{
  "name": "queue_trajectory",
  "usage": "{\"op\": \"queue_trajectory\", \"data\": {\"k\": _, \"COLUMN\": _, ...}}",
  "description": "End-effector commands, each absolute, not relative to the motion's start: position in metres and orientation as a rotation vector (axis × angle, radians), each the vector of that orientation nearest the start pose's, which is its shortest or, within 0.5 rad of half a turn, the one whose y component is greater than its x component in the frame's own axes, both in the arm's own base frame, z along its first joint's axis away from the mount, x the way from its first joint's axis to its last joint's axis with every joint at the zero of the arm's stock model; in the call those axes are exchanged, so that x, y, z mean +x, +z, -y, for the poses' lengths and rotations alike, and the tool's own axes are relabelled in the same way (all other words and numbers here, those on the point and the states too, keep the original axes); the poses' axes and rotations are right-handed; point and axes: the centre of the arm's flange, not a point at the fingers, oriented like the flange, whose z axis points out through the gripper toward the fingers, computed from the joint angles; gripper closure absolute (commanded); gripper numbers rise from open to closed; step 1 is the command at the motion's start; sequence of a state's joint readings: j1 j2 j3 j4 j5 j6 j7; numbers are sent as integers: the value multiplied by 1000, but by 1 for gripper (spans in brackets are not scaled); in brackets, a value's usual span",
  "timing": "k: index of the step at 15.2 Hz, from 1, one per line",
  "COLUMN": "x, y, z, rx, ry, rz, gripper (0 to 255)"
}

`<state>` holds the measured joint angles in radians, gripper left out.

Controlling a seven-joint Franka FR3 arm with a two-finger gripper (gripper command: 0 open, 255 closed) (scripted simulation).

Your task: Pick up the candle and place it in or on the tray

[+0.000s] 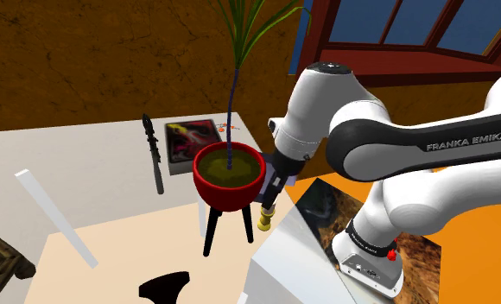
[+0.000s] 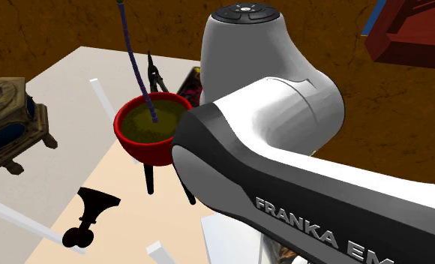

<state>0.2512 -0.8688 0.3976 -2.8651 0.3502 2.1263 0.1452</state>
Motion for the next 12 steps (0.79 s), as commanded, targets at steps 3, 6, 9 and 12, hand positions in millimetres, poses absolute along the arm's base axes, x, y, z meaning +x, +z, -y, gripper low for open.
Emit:
{"op": "queue_trajectory", "data": {"k": 3, "x": 245, "y": 383, "z": -185, "rx": -3076, "ry": -167, "rz": 332, "gripper": 0}}
{"op": "queue_trajectory", "data": {"k": 6, "x": 247, "y": 364, "z": -186, "rx": -3076, "ry": -167, "rz": 332, "gripper": 0}}
{"op": "queue_trajectory", "data": {"k": 9, "x": 247, "y": 364, "z": -186, "rx": -3076, "ry": -167, "rz": 332, "gripper": 0}}
{"op": "queue_trajectory", "data": {"k": 12, "x": 247, "y": 364, "z": -186, "rx": -3076, "ry": -167, "rz": 332, "gripper": 0}}
